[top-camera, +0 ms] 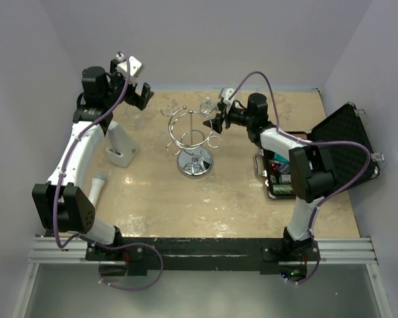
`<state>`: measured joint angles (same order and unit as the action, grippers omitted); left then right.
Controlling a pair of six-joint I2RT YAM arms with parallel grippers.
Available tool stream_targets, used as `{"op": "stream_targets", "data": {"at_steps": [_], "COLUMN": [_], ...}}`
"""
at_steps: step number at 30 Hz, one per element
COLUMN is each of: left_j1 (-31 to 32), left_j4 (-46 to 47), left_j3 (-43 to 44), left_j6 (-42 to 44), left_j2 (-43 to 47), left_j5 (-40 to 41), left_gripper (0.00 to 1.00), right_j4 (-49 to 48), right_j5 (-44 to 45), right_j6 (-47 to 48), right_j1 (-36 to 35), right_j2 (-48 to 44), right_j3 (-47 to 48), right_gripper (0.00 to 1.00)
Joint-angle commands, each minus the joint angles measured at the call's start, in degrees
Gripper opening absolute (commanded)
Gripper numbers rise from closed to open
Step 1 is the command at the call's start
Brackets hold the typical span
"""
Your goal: Take the wine glass off the wine glass rack
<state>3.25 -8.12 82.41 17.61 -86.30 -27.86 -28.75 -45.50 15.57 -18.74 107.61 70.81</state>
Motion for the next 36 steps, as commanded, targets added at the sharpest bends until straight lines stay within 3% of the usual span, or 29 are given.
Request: {"op": "stream_targets", "data": {"at_steps": [1, 21, 36], "left_j1": [0.5, 0.9, 1.7], "left_j4": [2.5, 2.2, 1.4], "left_j3": [2.3, 3.4, 6.7], "left_j6": [0.3, 1.1, 7.2], "left_j2": [-0.1, -0.9, -1.1], "left_j5": [-1.3, -1.0, -0.9], "left_gripper": [0.98, 0.98, 0.98], "right_j4": [-3.8, -6.1, -4.5], "right_j5": [2.9, 7.5, 12.6], "right_j6": [1.4, -3.4, -4.1], "right_j1": [0.0, 0.0, 0.7], "right_j2": [-2.8, 0.9, -3.5], "right_j3": [2.6, 6.1, 2.7], "right_gripper": [0.0, 0.0, 0.0]}}
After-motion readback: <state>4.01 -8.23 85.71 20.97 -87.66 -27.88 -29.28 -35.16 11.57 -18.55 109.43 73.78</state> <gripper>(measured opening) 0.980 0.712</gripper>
